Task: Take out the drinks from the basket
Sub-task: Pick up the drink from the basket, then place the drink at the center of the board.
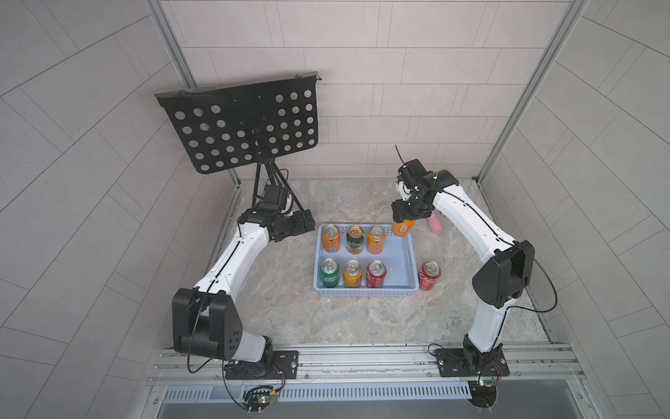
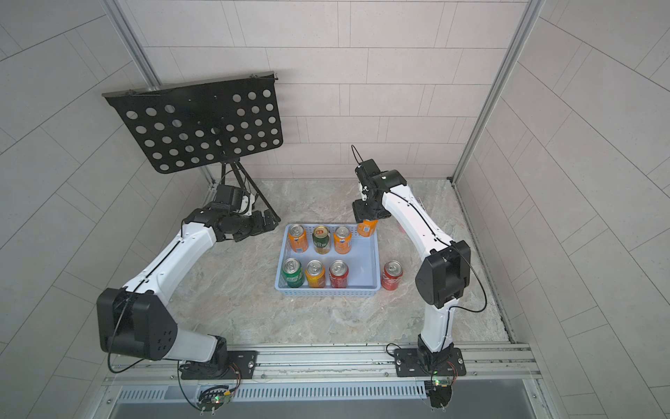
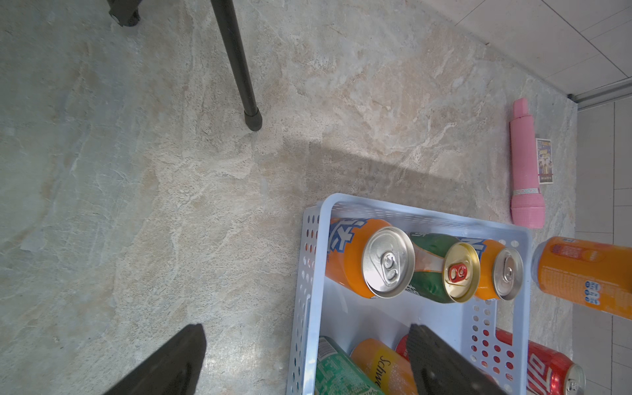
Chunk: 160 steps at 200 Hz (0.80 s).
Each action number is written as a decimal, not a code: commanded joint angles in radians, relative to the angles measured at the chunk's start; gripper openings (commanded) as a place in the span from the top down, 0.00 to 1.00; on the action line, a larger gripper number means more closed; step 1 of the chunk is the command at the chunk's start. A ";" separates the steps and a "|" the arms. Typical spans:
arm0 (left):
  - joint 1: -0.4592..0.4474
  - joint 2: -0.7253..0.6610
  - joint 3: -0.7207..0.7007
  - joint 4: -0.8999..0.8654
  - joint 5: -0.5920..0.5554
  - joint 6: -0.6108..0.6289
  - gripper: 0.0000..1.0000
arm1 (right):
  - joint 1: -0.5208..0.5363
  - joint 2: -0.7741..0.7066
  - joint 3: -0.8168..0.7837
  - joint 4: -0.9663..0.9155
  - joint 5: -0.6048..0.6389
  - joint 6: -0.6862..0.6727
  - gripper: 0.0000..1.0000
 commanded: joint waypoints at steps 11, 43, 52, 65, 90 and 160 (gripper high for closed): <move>0.002 -0.011 -0.005 -0.019 -0.001 0.016 0.00 | -0.055 -0.087 0.050 -0.044 0.040 -0.022 0.65; 0.001 -0.012 -0.004 -0.019 0.001 0.016 0.00 | -0.124 -0.127 0.007 -0.044 0.047 -0.038 0.65; 0.002 -0.012 -0.005 -0.018 0.002 0.014 0.00 | -0.143 -0.137 -0.012 -0.041 0.048 -0.041 0.65; 0.002 -0.012 -0.005 -0.018 0.003 0.014 0.00 | -0.169 -0.150 -0.046 -0.034 0.048 -0.041 0.65; 0.001 -0.009 -0.004 -0.017 0.006 0.014 0.00 | -0.188 -0.157 -0.129 0.006 0.067 -0.041 0.65; 0.001 -0.006 -0.006 -0.017 0.005 0.014 0.00 | -0.192 -0.116 -0.370 0.225 0.063 0.012 0.66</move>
